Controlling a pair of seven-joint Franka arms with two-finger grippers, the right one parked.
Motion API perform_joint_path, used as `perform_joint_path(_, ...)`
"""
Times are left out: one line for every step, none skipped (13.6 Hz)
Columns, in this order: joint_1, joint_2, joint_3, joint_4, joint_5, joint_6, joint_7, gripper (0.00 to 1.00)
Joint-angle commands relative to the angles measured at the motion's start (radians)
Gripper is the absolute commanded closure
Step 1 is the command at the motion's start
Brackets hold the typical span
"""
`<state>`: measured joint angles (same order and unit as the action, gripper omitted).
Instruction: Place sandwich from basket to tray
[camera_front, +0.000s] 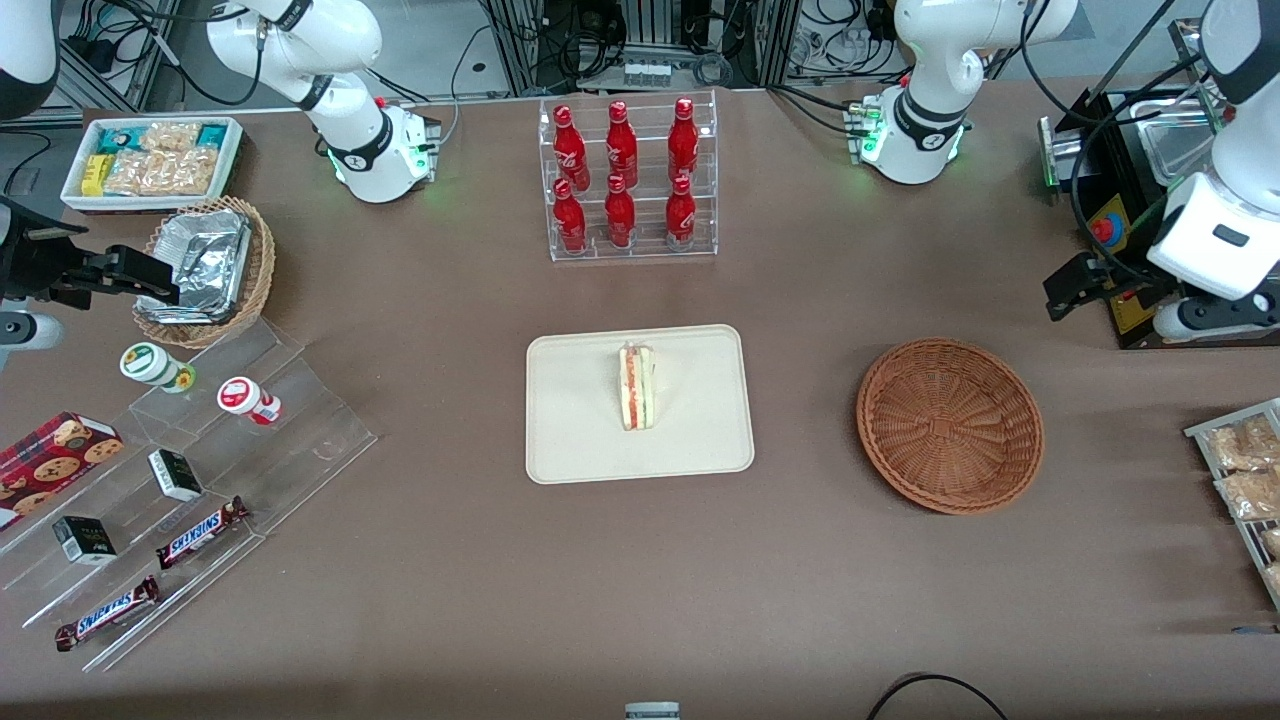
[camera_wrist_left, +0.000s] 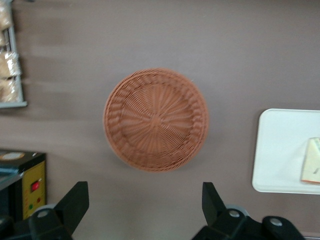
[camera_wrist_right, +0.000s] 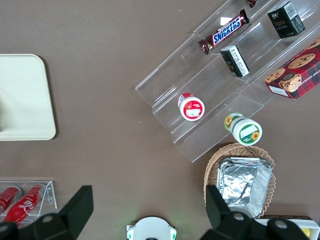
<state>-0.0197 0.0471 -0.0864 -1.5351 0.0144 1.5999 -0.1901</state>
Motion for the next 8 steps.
perform_joint_path(0.007,0.071,-0.004,0.112,-0.025,-0.041,0.038,0.0)
perform_joint_path(0.007,0.059,0.0,0.102,-0.011,-0.044,0.075,0.0)
perform_joint_path(0.007,0.036,0.002,0.084,-0.001,-0.066,0.116,0.0)
perform_joint_path(0.009,0.001,0.013,0.037,0.007,-0.072,0.127,0.0)
perform_joint_path(0.007,-0.042,0.034,-0.023,0.007,-0.048,0.13,0.0)
perform_joint_path(0.006,-0.07,0.036,-0.061,0.007,-0.023,0.13,0.0)
perform_joint_path(0.006,-0.088,0.036,-0.082,0.007,-0.02,0.13,0.0)
perform_joint_path(0.004,-0.09,0.036,-0.074,0.006,-0.029,0.117,0.0)
